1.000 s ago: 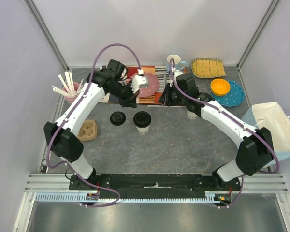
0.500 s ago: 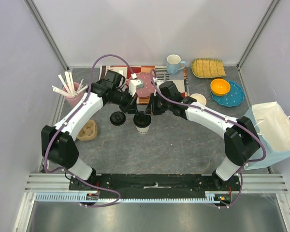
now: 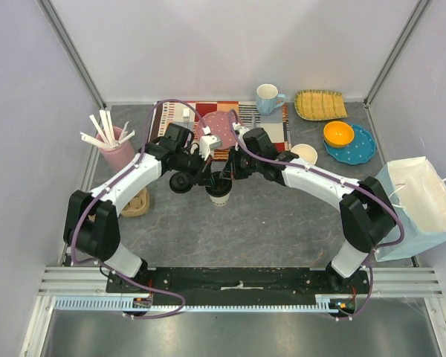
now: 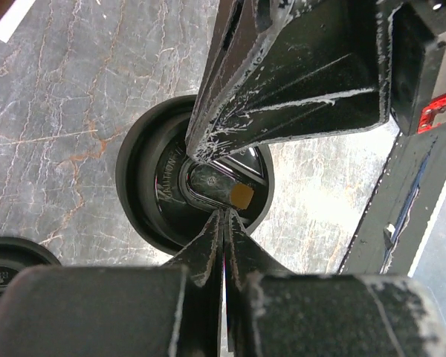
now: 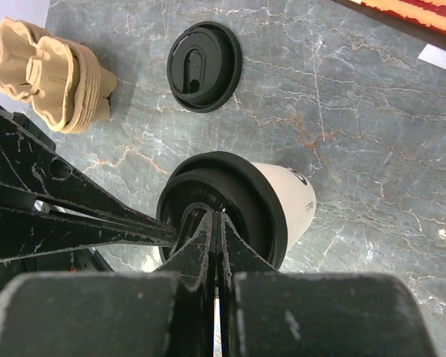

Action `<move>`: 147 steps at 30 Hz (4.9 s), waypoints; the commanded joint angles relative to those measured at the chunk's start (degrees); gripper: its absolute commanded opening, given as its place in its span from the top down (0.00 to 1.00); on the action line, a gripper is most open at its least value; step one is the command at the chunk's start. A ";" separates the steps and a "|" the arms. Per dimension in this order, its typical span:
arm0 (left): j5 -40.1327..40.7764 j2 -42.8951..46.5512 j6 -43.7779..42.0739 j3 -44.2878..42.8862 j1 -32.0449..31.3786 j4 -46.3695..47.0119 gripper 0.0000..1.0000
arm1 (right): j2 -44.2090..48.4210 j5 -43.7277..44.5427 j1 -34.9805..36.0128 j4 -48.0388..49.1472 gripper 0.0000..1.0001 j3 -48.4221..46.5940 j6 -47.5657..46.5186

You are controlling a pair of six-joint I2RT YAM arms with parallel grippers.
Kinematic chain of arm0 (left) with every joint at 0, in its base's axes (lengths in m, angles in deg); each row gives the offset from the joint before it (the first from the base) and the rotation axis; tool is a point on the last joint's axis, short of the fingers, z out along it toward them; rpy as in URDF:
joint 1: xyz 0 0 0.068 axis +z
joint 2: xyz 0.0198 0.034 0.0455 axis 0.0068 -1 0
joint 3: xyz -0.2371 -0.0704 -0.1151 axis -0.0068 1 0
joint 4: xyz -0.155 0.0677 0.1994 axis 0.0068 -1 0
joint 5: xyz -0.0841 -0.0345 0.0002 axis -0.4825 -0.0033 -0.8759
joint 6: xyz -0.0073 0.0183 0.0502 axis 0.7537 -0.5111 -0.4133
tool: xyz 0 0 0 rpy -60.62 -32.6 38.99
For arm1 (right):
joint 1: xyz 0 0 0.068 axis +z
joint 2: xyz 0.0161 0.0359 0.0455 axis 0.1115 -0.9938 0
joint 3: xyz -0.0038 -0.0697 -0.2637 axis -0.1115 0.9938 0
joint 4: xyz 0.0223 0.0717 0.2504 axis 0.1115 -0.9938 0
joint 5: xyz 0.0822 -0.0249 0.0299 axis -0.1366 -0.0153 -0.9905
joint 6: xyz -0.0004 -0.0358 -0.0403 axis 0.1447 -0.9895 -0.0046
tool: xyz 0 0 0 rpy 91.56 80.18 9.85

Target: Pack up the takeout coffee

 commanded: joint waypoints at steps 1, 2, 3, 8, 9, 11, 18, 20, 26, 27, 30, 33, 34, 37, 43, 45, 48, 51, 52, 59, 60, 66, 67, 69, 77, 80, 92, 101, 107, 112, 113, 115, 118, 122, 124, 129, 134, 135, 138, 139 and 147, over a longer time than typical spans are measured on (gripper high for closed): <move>1.13 0.44 -0.34 3.69 0.67 4.43 0.98 | -0.79 2.45 0.19 -0.70 1.00 2.65 -1.13; 0.43 0.44 -0.34 3.87 0.67 4.43 0.98 | -0.61 2.62 0.11 -0.62 1.00 2.74 -1.30; 0.07 0.52 -0.34 3.69 0.67 4.43 0.98 | -0.53 2.80 0.02 -0.79 1.00 2.74 -1.65; -3.26 0.52 -0.17 -3.94 0.76 0.05 0.98 | -0.44 1.06 -0.16 -2.98 1.00 -1.38 -2.80; -3.88 0.61 0.18 -5.78 0.76 -1.62 0.98 | -0.26 0.52 -0.16 -3.42 1.00 -2.52 -2.97; -5.28 0.35 0.71 -10.36 0.76 -3.03 0.98 | 0.26 -0.71 -0.07 -3.87 1.00 -5.95 -3.15; -2.75 -0.80 0.71 -12.05 0.76 -4.01 0.98 | 2.46 1.13 -0.16 -5.89 1.00 -10.80 -3.85; -2.13 -0.71 1.32 -10.29 0.76 -2.95 0.98 | 2.55 0.96 -0.16 -5.71 1.00 -9.13 -3.33; 3.66 -1.84 0.02 -1.24 1.11 2.75 0.98 | -0.87 -0.71 -0.16 0.34 1.00 2.11 -0.25; 4.11 -2.02 -0.34 -0.27 1.11 3.20 0.98 | -1.40 -0.71 -0.16 1.22 1.00 3.34 0.10; 4.73 -1.50 -0.96 3.42 1.11 4.25 0.98 | -2.28 -0.54 -0.24 0.79 1.00 5.28 -0.51; 4.64 -0.45 -1.31 3.43 1.11 4.61 0.98 | -0.88 0.16 -0.24 -0.60 1.00 3.46 -1.47; 4.20 -0.36 -1.39 2.99 1.11 4.52 0.98 | -0.53 0.25 -0.24 -1.31 1.00 2.49 -1.91; 1.93 -0.18 -0.78 -1.30 1.11 1.98 0.98 | -0.17 0.25 -0.24 -4.30 1.00 -1.91 -3.40; -0.99 -0.18 -0.69 -11.07 1.20 -4.35 0.98 | 1.67 -1.07 -0.16 -6.50 1.00 -9.65 -3.85; -0.99 0.08 -0.96 -11.16 1.38 -5.75 0.98 | 2.63 -0.63 -0.16 -7.20 1.00 -9.83 -3.85; -1.16 1.22 -1.39 -8.10 1.38 -6.20 0.98 | 3.69 -0.89 -0.07 -7.12 1.00 -6.86 -3.59; -1.25 1.67 -0.61 -3.10 1.20 -4.28 0.98 | 3.00 -1.94 -0.16 -6.08 1.00 -2.73 -2.80; -1.16 1.58 -0.17 -1.86 1.20 -3.14 0.98 | 2.73 -2.29 -0.16 -5.28 1.00 -1.49 -2.54; 2.27 -0.27 -0.52 1.15 1.11 1.80 0.98 | -0.79 -1.51 -0.07 -3.87 1.00 0.11 -2.71; 2.00 0.34 -0.69 0.45 1.20 1.71 0.98 | -0.09 -1.24 -0.07 -4.13 1.00 -0.77 -2.88; 0.25 0.61 -1.04 -5.26 1.20 -2.32 0.98 | 1.49 -0.71 -0.16 -7.03 1.00 -5.95 -3.94; -0.54 0.79 -0.96 -6.14 1.20 -2.86 0.98 | 1.41 -0.98 -0.16 -7.38 1.00 -6.57 -4.03; -1.16 0.87 -1.13 -9.13 1.20 -4.44 0.98 | 2.28 -1.24 -0.16 -7.73 1.00 -7.89 -4.20; 0.85 2.62 -2.97 -20.81 2.78 -14.98 0.56 | 5.27 0.07 -0.16 -7.74 0.46 -11.58 -4.38; 4.28 5.08 -4.91 -21.53 6.46 -18.15 0.38 | 6.41 2.01 -0.24 -8.00 0.29 -11.67 -5.17; 17.99 20.30 -15.37 -1.16 25.52 -20.00 0.24 | 13.70 19.12 -3.75 -21.75 0.05 -18.68 -11.49; 12.81 19.86 -8.70 -1.67 26.95 -16.93 0.24 | 20.30 60.35 -17.11 -47.10 0.02 -27.40 -21.86; 10.53 18.54 -7.90 -3.95 26.78 -16.49 0.24 | 17.94 66.87 -24.76 -58.26 0.02 -31.62 -22.92; 10.70 17.75 -7.64 -3.87 25.82 -17.45 0.24 | 19.42 68.44 -26.08 -64.16 0.02 -29.19 -18.27; 11.83 17.66 -7.72 -3.78 25.55 -17.45 0.24 | 19.95 71.24 -26.61 -64.16 0.02 -27.77 -18.00; 13.16 17.49 -7.81 -3.78 24.76 -17.54 0.24 | 21.96 71.53 -28.54 -63.99 0.02 -23.92 -16.95; 13.78 17.57 -8.78 -3.87 21.87 -17.80 0.24 | 24.43 69.43 -31.44 -61.45 0.02 -17.66 -19.57; 13.78 17.40 -9.83 -3.52 19.05 -17.72 0.24 | 23.91 69.25 -33.55 -55.47 0.02 -14.13 -25.47; 13.87 17.31 -10.36 -3.25 17.21 -17.63 0.24 | 21.63 66.97 -34.08 -55.28 0.02 -16.06 -26.43; 15.88 17.84 -10.71 -3.60 14.04 -17.72 0.24 | 18.20 58.01 -38.74 -54.14 0.15 -17.30 -27.23; 17.30 18.28 -11.24 -3.16 12.63 -17.80 0.24 | 18.46 55.19 -42.07 -54.23 0.30 -16.77 -27.23; 17.21 18.45 -11.15 -3.16 12.19 -17.72 0.24 | 18.72 54.84 -42.08 -54.06 0.34 -16.08 -27.23; 17.21 18.80 -11.15 -3.34 11.84 -17.54 0.24 | 18.98 52.64 -42.17 -54.05 0.50 -15.02 -27.32; 17.29 19.07 -11.24 -3.34 11.84 -17.54 0.24 | 19.07 52.29 -42.25 -54.05 0.55 -14.93 -27.23; 17.38 19.86 -11.85 -3.08 11.66 -17.72 0.24 | 24.08 51.14 -42.17 -54.32 0.80 -10.28 -27.23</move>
